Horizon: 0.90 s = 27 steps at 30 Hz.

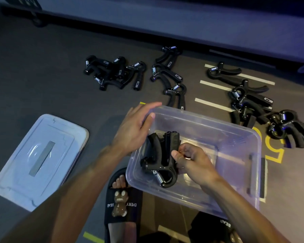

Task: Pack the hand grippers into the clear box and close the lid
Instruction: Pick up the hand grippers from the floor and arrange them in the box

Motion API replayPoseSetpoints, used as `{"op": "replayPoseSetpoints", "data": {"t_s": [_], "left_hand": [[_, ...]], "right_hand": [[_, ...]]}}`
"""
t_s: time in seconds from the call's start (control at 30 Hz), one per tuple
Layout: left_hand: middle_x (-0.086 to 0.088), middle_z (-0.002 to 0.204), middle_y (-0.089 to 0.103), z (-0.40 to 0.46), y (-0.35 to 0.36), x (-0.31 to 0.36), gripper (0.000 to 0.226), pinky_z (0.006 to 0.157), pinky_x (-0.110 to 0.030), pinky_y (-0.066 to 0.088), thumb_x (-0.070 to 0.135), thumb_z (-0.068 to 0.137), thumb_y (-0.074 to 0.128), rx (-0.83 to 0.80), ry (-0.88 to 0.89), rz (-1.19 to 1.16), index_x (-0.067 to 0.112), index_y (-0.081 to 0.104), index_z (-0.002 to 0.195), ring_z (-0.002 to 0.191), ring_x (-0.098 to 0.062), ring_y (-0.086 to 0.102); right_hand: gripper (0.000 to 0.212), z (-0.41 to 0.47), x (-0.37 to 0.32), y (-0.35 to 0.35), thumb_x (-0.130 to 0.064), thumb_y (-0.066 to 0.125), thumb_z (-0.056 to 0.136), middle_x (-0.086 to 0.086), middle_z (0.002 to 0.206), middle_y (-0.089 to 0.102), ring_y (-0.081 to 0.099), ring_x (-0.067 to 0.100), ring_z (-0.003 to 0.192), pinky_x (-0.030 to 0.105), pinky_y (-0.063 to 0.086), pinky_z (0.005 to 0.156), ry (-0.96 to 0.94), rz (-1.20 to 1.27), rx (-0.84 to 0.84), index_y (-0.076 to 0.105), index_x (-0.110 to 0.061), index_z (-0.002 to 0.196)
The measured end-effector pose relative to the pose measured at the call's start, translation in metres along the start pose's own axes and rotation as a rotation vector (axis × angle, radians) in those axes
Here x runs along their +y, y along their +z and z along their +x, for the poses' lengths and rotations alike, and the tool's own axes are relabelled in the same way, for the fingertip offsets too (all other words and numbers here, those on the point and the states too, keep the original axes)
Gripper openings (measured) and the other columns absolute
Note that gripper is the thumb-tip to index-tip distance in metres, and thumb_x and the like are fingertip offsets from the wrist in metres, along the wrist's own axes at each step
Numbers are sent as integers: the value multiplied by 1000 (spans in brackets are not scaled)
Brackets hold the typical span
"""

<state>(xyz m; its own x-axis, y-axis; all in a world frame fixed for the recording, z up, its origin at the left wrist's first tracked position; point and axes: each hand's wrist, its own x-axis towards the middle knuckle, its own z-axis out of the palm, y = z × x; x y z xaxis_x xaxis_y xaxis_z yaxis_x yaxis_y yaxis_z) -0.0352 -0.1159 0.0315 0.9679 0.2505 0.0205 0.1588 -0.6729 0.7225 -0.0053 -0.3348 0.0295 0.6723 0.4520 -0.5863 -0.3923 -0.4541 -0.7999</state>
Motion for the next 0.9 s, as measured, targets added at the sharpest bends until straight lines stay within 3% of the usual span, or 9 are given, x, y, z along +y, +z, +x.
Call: {"op": "replayPoseSetpoints", "data": {"t_s": [0.1,0.27,0.37,0.47,0.63,0.9], "left_hand": [[5,111,63,-1,3,-3,37,104,-32,38,29,109,41,4,-14,-28,38,51,143,108,-7,54],[10,120,63,1,3,-3,37,104,-22,35,28,109,40,-4,-24,-27,38,51,143,115,-6,54],[10,121,63,0,3,-1,37,106,-29,37,27,110,40,-2,-27,-37,37,51,144,116,-6,54],[12,123,62,-1,4,0,37,109,-38,39,28,110,39,6,-46,-50,39,51,143,120,-5,53],[10,123,62,-3,5,1,36,105,-39,44,28,110,39,13,-60,-77,39,51,143,121,-8,55],[11,125,62,-3,5,1,36,103,-39,46,29,110,38,20,-56,-84,39,51,143,121,-6,56]], "right_hand": [[11,0,3,3,-15,61,97,13,93,75,71,40,85,55,59,77,19,19,4,60,-4,98],[12,7,5,3,-25,64,95,5,85,74,74,29,72,52,62,69,-55,-167,-13,56,-16,91],[19,10,4,1,-42,59,94,1,77,71,72,22,68,45,61,66,-141,-484,-16,50,-28,85],[27,9,2,1,-54,52,93,4,81,69,70,25,69,44,59,66,-167,-679,-41,48,-27,93],[36,1,8,12,-53,56,93,8,81,70,72,24,67,43,59,64,-143,-793,-27,48,-19,97],[34,-4,7,11,-55,52,95,6,85,69,71,23,67,44,58,64,-158,-795,-38,43,-22,96]]}}
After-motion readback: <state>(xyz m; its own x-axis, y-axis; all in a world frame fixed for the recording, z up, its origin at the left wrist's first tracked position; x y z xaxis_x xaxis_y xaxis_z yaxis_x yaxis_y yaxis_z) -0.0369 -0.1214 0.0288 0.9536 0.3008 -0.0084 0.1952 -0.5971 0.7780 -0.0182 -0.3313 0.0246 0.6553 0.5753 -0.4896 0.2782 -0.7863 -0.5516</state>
